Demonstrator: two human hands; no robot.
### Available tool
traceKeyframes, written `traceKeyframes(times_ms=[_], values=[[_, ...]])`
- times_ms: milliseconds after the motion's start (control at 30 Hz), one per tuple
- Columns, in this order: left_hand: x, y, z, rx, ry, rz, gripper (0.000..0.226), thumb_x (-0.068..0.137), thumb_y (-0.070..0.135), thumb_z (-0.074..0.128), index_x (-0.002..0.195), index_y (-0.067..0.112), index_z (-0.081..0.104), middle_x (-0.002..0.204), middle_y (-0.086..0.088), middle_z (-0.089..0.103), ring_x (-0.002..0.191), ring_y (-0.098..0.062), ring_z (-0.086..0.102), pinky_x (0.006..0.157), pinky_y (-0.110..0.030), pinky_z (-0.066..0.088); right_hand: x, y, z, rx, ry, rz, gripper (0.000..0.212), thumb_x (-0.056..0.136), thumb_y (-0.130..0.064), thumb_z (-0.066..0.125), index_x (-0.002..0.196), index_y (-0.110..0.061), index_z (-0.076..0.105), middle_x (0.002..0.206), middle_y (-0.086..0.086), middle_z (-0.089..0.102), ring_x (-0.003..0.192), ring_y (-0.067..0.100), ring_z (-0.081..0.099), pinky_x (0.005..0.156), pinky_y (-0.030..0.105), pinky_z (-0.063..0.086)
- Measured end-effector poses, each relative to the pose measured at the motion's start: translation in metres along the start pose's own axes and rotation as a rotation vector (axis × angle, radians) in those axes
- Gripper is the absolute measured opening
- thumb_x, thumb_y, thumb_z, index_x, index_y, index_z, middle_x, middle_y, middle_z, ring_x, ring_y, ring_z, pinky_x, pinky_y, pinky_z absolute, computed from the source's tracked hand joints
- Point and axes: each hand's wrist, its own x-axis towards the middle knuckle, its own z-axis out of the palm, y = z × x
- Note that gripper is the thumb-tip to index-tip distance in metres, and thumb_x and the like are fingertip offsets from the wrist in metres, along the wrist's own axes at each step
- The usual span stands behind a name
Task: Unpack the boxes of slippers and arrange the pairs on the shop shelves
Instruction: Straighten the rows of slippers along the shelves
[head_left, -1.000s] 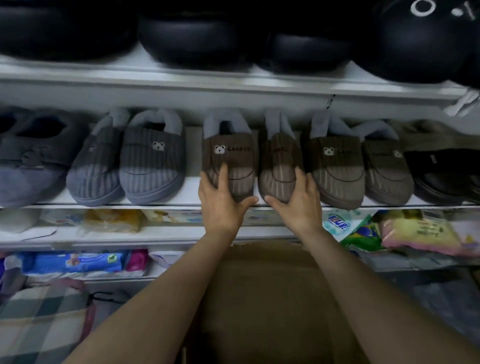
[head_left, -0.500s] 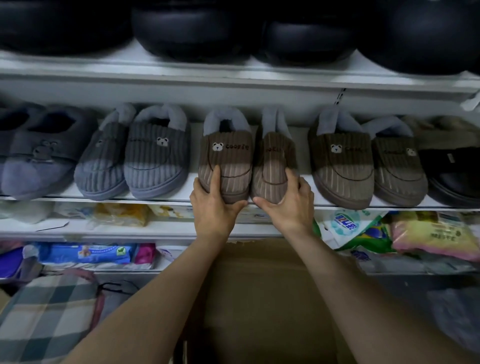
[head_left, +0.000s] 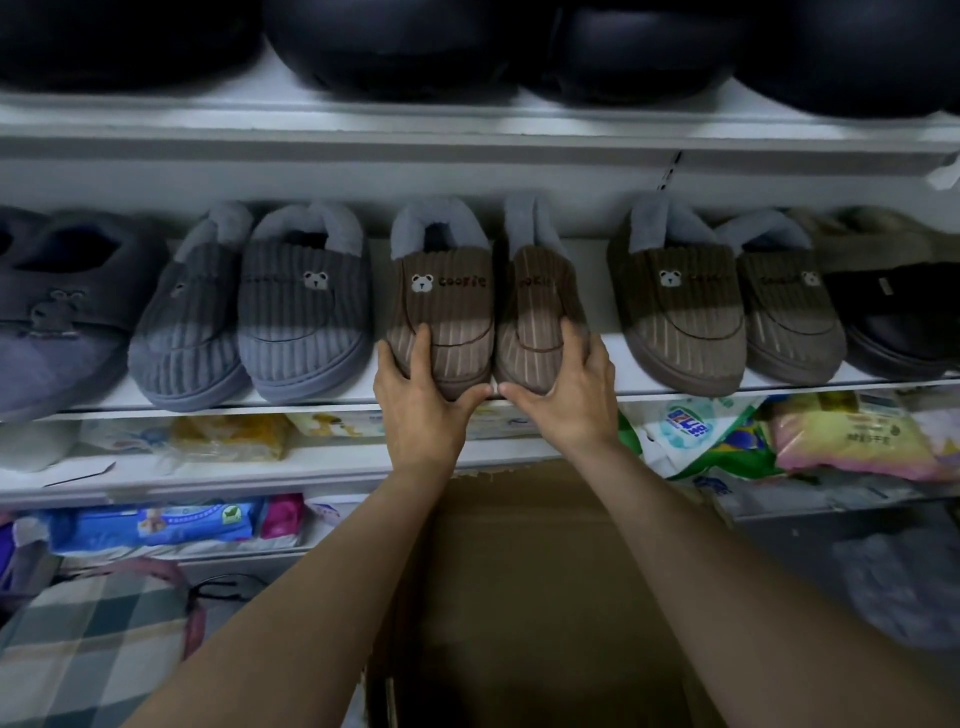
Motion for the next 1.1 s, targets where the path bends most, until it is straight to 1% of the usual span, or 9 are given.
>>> traceKeyframes(times_ms=[167,333,433,567,700,800,867,1000,1100], values=[[0.0,0.0,0.001,0.011,-0.002,-0.003,0.101,0.075,0.052,0.08,0.157,0.026,0.026,0.163,-0.02,0.008,0.149,-0.036,0.011,0.12,-0.045,0.02,0.001,0.0,-0.002,-0.004,-0.015,-0.001,0.109,0.075,-0.064,0.075,0.157,-0.03,0.012,0.164,0.013,0.012,0.147,0.038,0.02,0.114,0.051,0.035],[-0.002,0.008,0.0,0.088,0.032,-0.005,0.099,0.078,0.051,0.078,0.157,0.025,0.024,0.164,-0.021,0.007,0.15,-0.037,0.01,0.12,-0.049,0.02,0.004,0.0,-0.016,0.026,-0.058,-0.01,0.103,0.08,-0.068,0.068,0.158,-0.028,0.012,0.166,0.01,0.009,0.151,0.034,0.016,0.116,0.049,0.03],[-0.005,0.028,0.004,0.141,0.088,0.041,0.099,0.078,0.053,0.077,0.157,0.02,0.025,0.162,-0.024,0.011,0.149,-0.04,0.012,0.121,-0.051,0.02,0.006,0.004,-0.039,0.066,0.007,-0.061,0.091,0.088,-0.061,0.063,0.158,-0.024,0.019,0.166,0.008,0.013,0.152,0.03,0.017,0.116,0.045,0.03],[-0.013,0.077,0.025,0.096,0.118,0.115,0.095,0.08,0.05,0.076,0.155,0.016,0.029,0.161,-0.025,0.017,0.149,-0.04,0.014,0.121,-0.051,0.021,0.012,0.023,-0.075,0.113,0.121,-0.141,0.075,0.094,-0.05,0.062,0.155,-0.018,0.032,0.164,0.009,0.023,0.149,0.028,0.024,0.114,0.038,0.032],[-0.035,0.128,0.071,0.018,0.093,0.186,0.093,0.079,0.052,0.076,0.154,0.016,0.034,0.16,-0.022,0.023,0.146,-0.037,0.022,0.117,-0.048,0.026,0.025,0.077,-0.108,0.097,0.234,-0.164,0.069,0.093,-0.044,0.065,0.15,-0.014,0.04,0.16,0.012,0.03,0.147,0.031,0.03,0.114,0.042,0.034],[-0.056,0.16,0.115,-0.019,0.002,0.172,0.094,0.08,0.051,0.075,0.155,0.02,0.029,0.162,-0.017,0.021,0.149,-0.031,0.018,0.117,-0.042,0.026,0.036,0.135,-0.131,0.012,0.306,-0.101,0.072,0.091,-0.044,0.067,0.149,-0.013,0.041,0.162,0.015,0.026,0.147,0.036,0.027,0.115,0.049,0.034],[-0.067,0.176,0.143,-0.049,-0.031,0.141,0.097,0.077,0.052,0.078,0.156,0.022,0.029,0.161,-0.018,0.022,0.149,-0.032,0.018,0.116,-0.043,0.027,0.044,0.172,-0.143,-0.037,0.298,-0.058,0.077,0.089,-0.045,0.069,0.151,-0.011,0.038,0.162,0.019,0.023,0.148,0.04,0.022,0.118,0.052,0.028],[-0.077,0.199,0.184,-0.039,-0.052,0.053,0.105,0.073,0.053,0.081,0.157,0.028,0.023,0.161,-0.02,0.016,0.147,-0.037,0.018,0.117,-0.045,0.026,0.059,0.222,-0.162,-0.052,0.183,-0.028,0.093,0.084,-0.05,0.074,0.157,-0.016,0.028,0.164,0.021,0.014,0.15,0.04,0.015,0.12,0.049,0.021],[-0.08,0.207,0.2,-0.008,-0.029,-0.001,0.109,0.072,0.05,0.083,0.158,0.03,0.02,0.162,-0.02,0.011,0.147,-0.038,0.017,0.118,-0.044,0.025,0.069,0.24,-0.169,-0.021,0.084,-0.022,0.099,0.081,-0.053,0.076,0.159,-0.023,0.023,0.166,0.017,0.008,0.151,0.038,0.016,0.118,0.048,0.027]])
